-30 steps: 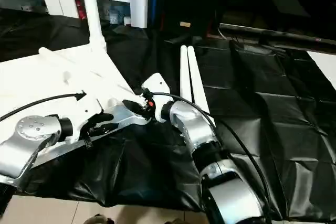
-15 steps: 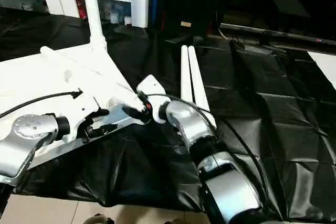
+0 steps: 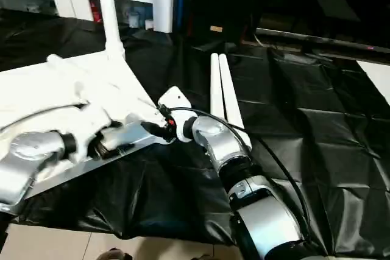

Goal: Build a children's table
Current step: Insert table leg to table base

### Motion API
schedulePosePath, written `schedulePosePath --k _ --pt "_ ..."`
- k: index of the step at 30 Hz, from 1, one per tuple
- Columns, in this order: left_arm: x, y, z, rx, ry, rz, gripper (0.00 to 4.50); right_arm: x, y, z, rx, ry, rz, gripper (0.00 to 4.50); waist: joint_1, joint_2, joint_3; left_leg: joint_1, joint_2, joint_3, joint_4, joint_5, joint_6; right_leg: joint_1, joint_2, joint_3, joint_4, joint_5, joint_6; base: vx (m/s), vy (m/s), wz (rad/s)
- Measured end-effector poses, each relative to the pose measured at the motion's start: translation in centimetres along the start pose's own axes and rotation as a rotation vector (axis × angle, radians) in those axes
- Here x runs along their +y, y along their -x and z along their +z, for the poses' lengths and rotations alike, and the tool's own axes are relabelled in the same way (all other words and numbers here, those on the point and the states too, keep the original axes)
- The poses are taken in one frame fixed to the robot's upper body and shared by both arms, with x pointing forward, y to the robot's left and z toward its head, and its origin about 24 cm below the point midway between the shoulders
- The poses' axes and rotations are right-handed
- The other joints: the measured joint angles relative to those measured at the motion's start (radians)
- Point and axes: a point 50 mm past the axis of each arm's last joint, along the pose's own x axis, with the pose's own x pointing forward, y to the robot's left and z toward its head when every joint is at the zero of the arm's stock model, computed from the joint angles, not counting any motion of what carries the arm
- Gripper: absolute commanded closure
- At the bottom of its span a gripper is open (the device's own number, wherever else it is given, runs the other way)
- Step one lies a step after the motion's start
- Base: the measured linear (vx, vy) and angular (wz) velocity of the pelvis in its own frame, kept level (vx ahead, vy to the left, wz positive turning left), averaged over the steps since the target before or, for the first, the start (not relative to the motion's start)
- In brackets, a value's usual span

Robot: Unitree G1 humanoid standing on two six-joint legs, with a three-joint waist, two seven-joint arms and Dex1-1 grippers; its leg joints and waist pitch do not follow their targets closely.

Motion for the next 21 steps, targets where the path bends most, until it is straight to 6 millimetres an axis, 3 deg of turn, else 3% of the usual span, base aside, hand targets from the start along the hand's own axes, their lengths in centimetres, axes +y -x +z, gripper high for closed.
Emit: schedulePosePath --k 4,7,14,21 --pt "0.8 -0.2 1.1 -0.124 0.216 0.102 0.09 -0.2 0.1 -0.1 -0.010 -0.027 -0.018 1.76 0.007 -0.003 -0.002 -0.001 0.000 -0.001 0.001 0.000 0.000 0.001 -0.001 -0.002 0.000 0.000 0.000 0.000 0.000 0.00" --pt "1.8 -0.3 2.6 -0.280 0.512 0.166 0.01 -0.4 0.2 0.2 -0.099 -0.148 -0.043 1.76 0.010 -0.002 -0.001 -0.004 0.001 -0.001 0.005 0.000 0.000 0.000 -0.001 -0.003 0.001 0.001 -0.001 0.000 0.000 0.00" --pt "0.8 -0.9 2.9 -0.452 0.871 0.037 0.00 -2.3 2.2 1.9 -0.321 -0.312 -0.110 1.76 0.016 -0.001 -0.001 -0.008 0.002 -0.004 0.006 0.000 0.000 -0.001 -0.001 -0.008 0.000 0.001 -0.001 0.000 0.000 0.00" --pt "1.2 -1.5 4.6 -0.638 1.090 -0.047 0.00 -1.4 3.2 1.6 -0.402 -0.404 -0.040 1.76 0.023 0.000 0.000 -0.008 0.003 -0.004 0.006 0.000 0.000 0.000 -0.001 -0.009 -0.001 0.001 -0.001 0.000 0.000 0.00"
